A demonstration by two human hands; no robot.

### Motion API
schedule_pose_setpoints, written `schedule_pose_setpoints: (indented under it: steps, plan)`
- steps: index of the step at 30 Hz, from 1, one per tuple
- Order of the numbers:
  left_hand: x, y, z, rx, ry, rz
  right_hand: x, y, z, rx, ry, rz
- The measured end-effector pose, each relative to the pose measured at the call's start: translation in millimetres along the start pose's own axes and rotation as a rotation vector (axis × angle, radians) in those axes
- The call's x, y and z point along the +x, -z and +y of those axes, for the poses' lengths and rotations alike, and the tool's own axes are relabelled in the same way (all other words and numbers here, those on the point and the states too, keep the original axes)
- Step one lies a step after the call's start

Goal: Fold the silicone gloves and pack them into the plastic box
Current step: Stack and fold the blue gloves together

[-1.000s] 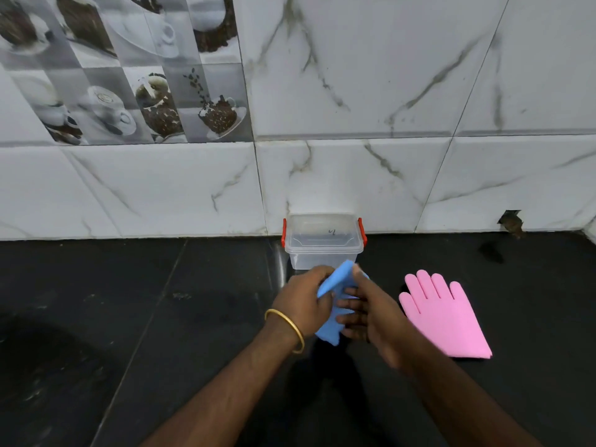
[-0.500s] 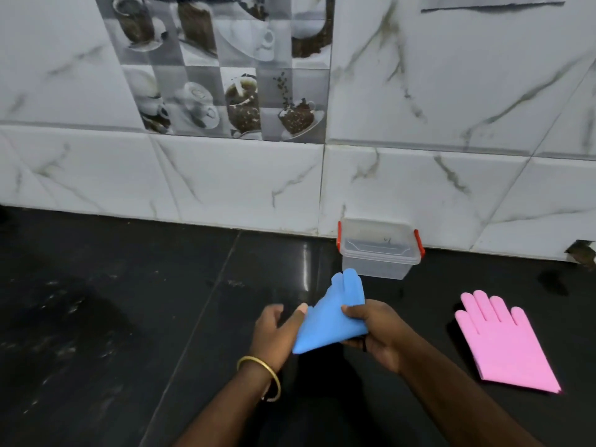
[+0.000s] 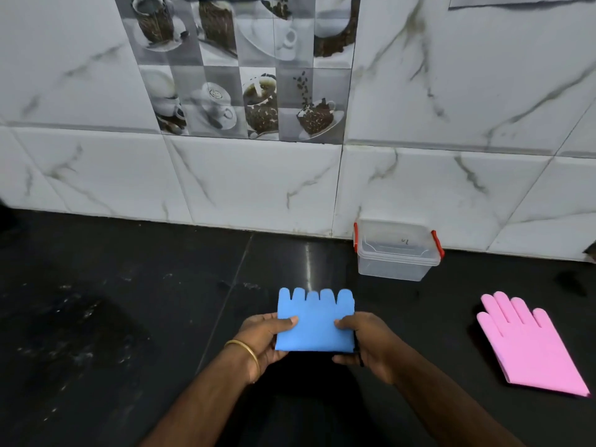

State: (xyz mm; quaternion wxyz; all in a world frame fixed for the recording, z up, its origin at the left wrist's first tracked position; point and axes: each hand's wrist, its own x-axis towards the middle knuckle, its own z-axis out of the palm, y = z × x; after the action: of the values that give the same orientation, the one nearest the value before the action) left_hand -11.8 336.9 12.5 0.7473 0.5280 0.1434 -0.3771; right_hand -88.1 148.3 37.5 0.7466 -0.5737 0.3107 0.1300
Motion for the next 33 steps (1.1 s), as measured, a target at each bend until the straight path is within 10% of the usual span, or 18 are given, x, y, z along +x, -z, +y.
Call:
schedule_pose_setpoints:
  steps: [10,19,33]
  plan:
    - [13.9,-3.1,72.8,0.054,-0.525,0.063,28.9,-26.5,-56.6,-0.079,0.392,0.002]
    - [62.7,28.0,-10.9,0.365,-0.285,0.329,69.5,-21.1,54.2,-0.268,0.205,0.262]
    - [63.3,25.3,-22.1,0.517,-0.34,0.442,63.0,0.0,58.3,-0.465,0.236,0.192]
